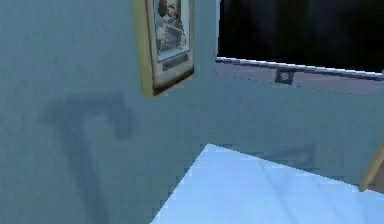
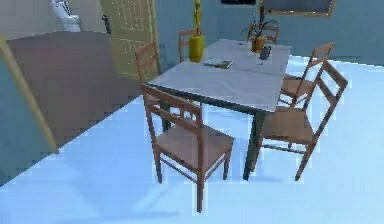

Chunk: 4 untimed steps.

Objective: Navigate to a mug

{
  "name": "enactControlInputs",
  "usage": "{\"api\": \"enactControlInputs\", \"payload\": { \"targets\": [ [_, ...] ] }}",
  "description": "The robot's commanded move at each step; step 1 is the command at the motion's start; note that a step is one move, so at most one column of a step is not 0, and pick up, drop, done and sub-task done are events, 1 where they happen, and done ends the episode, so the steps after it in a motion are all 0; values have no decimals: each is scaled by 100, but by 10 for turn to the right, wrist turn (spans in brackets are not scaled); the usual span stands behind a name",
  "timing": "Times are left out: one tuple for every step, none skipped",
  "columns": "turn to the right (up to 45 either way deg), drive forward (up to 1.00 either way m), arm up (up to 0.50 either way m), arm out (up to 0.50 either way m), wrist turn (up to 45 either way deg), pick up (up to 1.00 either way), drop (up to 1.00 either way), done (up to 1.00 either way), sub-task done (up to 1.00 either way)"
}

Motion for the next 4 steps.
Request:
{"api": "enactControlInputs", "payload": {
  "targets": [
    [270,0,0,0,0,0,0,0,0],
    [0,75,0,0,0,0,0,0,0],
    [450,0,0,0,0,0,0,0,0],
    [150,0,0,0,0,0,0,0,0]
  ]
}}
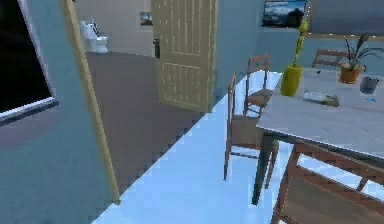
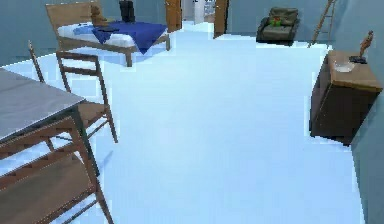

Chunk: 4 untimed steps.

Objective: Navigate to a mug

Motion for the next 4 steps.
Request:
{"api": "enactControlInputs", "payload": {
  "targets": [
    [0,40,0,0,0,0,0,0,0],
    [-360,0,0,0,0,0,0,0,0],
    [0,60,0,0,0,0,0,0,0],
    [450,0,0,0,0,0,0,0,0]
  ]
}}
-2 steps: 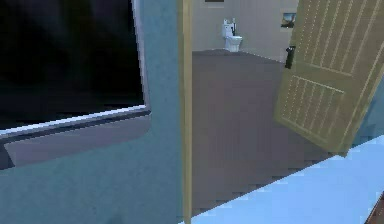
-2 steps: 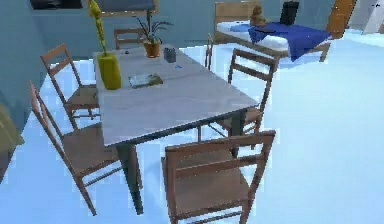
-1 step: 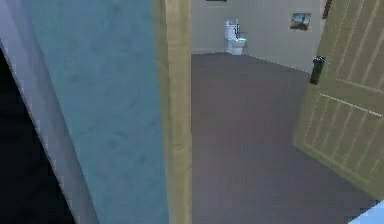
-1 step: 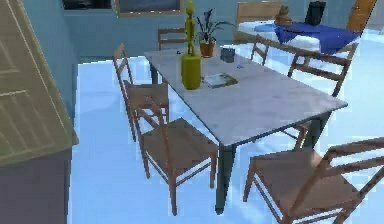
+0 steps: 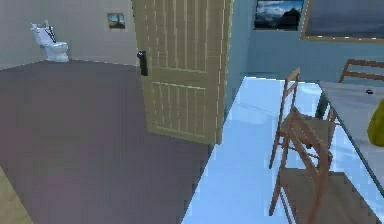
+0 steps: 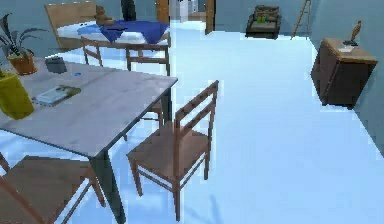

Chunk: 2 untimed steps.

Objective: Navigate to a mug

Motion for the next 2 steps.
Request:
{"api": "enactControlInputs", "payload": {
  "targets": [
    [90,0,0,0,0,0,0,0,0],
    [0,15,0,0,0,0,0,0,0]
  ]
}}
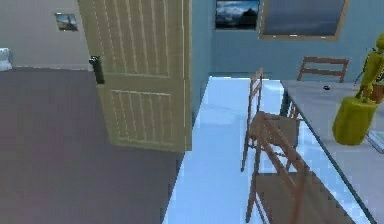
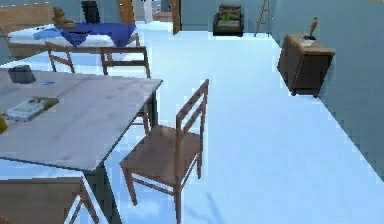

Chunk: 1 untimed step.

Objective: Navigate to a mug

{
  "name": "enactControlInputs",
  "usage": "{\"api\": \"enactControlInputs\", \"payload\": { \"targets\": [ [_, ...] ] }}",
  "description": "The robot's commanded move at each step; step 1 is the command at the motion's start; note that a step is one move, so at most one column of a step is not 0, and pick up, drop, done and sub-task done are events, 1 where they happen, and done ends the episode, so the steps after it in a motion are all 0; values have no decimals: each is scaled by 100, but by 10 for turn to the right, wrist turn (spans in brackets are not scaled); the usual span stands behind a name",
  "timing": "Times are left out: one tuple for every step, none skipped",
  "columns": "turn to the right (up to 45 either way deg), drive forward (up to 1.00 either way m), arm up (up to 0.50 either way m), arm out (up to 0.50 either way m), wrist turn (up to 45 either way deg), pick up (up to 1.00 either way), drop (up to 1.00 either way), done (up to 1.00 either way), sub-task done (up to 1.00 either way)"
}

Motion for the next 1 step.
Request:
{"api": "enactControlInputs", "payload": {
  "targets": [
    [-150,0,0,0,0,0,0,0,0]
  ]
}}
